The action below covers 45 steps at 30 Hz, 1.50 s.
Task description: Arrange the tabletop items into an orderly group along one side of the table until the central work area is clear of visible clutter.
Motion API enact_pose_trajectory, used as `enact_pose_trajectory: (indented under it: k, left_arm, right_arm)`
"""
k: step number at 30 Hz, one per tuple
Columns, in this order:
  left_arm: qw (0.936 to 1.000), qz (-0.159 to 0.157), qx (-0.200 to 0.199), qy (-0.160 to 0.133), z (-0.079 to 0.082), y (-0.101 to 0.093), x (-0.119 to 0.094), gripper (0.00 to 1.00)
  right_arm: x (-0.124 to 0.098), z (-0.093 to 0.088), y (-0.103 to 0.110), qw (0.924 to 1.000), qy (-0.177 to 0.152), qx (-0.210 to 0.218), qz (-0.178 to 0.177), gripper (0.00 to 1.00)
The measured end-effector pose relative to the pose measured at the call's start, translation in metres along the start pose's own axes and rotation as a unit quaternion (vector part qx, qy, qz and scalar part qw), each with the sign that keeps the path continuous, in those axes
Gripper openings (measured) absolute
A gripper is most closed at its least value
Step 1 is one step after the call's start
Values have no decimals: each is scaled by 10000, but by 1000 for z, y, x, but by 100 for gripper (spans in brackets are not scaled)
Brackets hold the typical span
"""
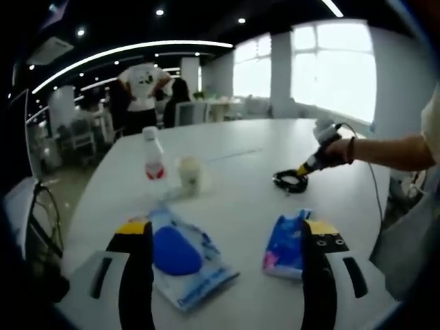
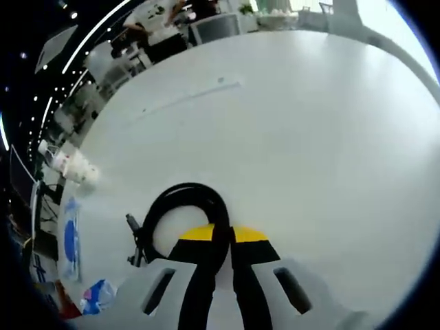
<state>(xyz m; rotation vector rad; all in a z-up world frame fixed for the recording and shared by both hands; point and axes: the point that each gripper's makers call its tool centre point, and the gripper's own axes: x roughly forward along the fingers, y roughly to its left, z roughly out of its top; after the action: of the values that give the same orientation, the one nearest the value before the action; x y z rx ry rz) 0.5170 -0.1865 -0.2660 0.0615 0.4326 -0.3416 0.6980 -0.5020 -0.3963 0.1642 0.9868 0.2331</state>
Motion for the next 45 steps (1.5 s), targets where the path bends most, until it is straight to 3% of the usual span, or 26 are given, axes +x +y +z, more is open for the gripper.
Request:
enact_pose_trajectory:
  k: [4,7,11,16,23,26,28,30,45]
  left_arm:
    - [10000,-19,25,1,1,-1,0,87]
    - [10000,0,6,7,0,0,-1,88]
    - [10000,8,-8,24,0,0,-1,89]
    - [10000,48,20,48,0,0,-1,95]
    - [10000,23,-36,44,0,-1,-1,97]
    - [10000,-1,-45,50,1,-2,-1,97]
    - [10000,-28,-77,56,1,-3,-1,99]
    - [9999,-37,-116,30,2,-3,-1,99]
    - [9999,-84,-115,-64,7,-6,-3,99]
  right_arm:
    - [1,4,-7,9998,-36,-91,-148,14]
    - [1,9,-6,9989,-187,426,-62,18]
    - [1,13,-7,9992,-246,287,-87,32]
    - [-4,16,-1,9992,-336,200,36,40]
    - [-8,19,11,9980,-540,-90,317,64]
    - [-12,23,22,9951,-770,-292,554,78]
    - [-15,26,30,9925,-911,-267,772,93]
    - [-18,26,32,9919,-936,-300,799,99]
    - [-46,18,67,9819,-1110,-884,1256,100]
